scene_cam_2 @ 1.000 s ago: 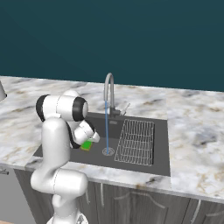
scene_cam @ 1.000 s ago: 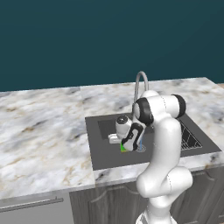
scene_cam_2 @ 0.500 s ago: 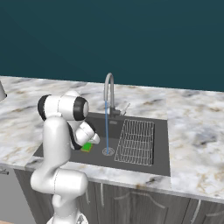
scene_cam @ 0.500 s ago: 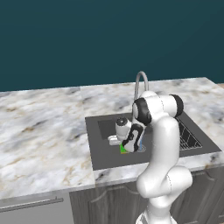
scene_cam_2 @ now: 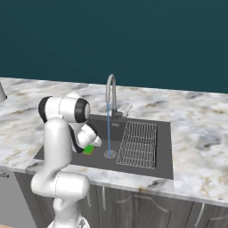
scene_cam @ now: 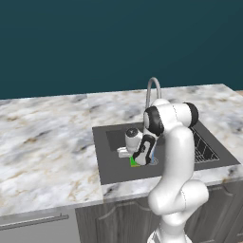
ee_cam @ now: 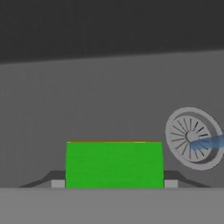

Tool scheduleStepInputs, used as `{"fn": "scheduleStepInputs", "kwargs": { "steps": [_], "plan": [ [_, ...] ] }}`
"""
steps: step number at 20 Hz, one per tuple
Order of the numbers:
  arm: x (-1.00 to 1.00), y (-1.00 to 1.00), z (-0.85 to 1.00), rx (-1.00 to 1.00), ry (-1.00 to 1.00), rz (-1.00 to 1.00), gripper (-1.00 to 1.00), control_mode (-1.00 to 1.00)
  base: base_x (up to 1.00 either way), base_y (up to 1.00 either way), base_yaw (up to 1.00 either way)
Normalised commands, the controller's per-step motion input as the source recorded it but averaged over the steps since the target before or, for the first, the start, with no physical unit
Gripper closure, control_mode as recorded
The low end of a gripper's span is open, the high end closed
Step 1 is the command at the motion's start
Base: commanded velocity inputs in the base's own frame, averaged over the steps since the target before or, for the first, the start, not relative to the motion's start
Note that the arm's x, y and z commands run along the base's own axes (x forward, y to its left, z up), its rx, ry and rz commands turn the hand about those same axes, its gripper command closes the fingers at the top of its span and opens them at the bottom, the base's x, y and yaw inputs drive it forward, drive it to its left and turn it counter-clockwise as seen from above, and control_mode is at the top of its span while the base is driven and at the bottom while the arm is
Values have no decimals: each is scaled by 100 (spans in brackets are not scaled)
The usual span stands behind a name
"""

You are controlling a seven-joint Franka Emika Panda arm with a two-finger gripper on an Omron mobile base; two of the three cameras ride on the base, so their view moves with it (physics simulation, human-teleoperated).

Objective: Soak the sponge with water for a few seconds and then drop it inside the sink.

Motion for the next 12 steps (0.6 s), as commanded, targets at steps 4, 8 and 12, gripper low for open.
{"fn": "scheduleStepInputs", "kwargs": {
  "steps": [4, 8, 12],
  "plan": [
    [0, 0, -38, 0, -8, 0, 100, -100, 0, 0, 0],
    [0, 0, -13, 0, -3, 0, 100, -100, 0, 0, 0],
    [0, 0, 0, 0, 0, 0, 100, -100, 0, 0, 0]
  ]
}}
